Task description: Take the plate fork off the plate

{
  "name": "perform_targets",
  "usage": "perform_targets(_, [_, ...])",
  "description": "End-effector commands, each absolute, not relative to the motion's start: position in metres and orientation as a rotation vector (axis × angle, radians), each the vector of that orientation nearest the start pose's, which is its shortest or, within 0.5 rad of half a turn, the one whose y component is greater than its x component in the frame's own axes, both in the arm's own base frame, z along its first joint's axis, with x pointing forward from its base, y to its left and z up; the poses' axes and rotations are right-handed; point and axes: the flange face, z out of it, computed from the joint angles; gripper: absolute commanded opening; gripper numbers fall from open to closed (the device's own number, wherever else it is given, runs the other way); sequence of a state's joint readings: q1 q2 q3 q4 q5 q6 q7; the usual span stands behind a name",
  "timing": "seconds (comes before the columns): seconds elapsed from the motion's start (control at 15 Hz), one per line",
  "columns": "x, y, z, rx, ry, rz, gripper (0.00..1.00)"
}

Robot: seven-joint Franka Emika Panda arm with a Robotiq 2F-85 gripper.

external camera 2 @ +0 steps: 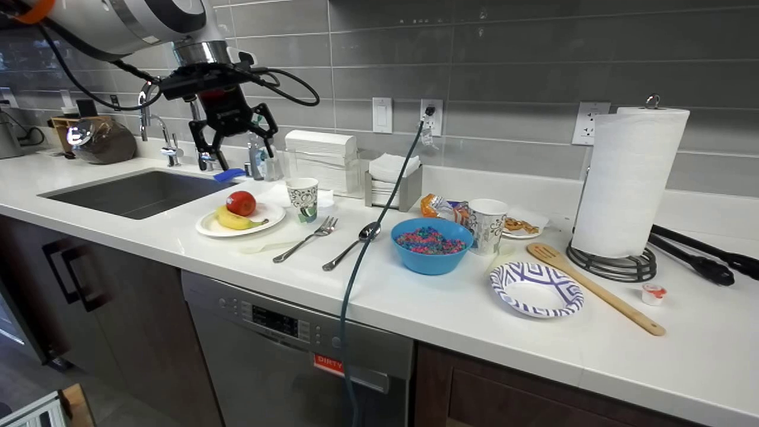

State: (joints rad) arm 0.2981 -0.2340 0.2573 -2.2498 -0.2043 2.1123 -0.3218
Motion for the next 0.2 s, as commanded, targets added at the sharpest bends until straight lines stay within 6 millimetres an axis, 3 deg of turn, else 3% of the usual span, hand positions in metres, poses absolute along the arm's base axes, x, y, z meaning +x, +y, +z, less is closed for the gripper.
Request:
perform_targets(0.0, [0.4177,0.2539,0.4687,-2.975,-1.569,-0.188,1.0])
perform_targets(0.13, [0.4177,0.2539,0.4687,-2.975,-1.57,-0.188,1.0])
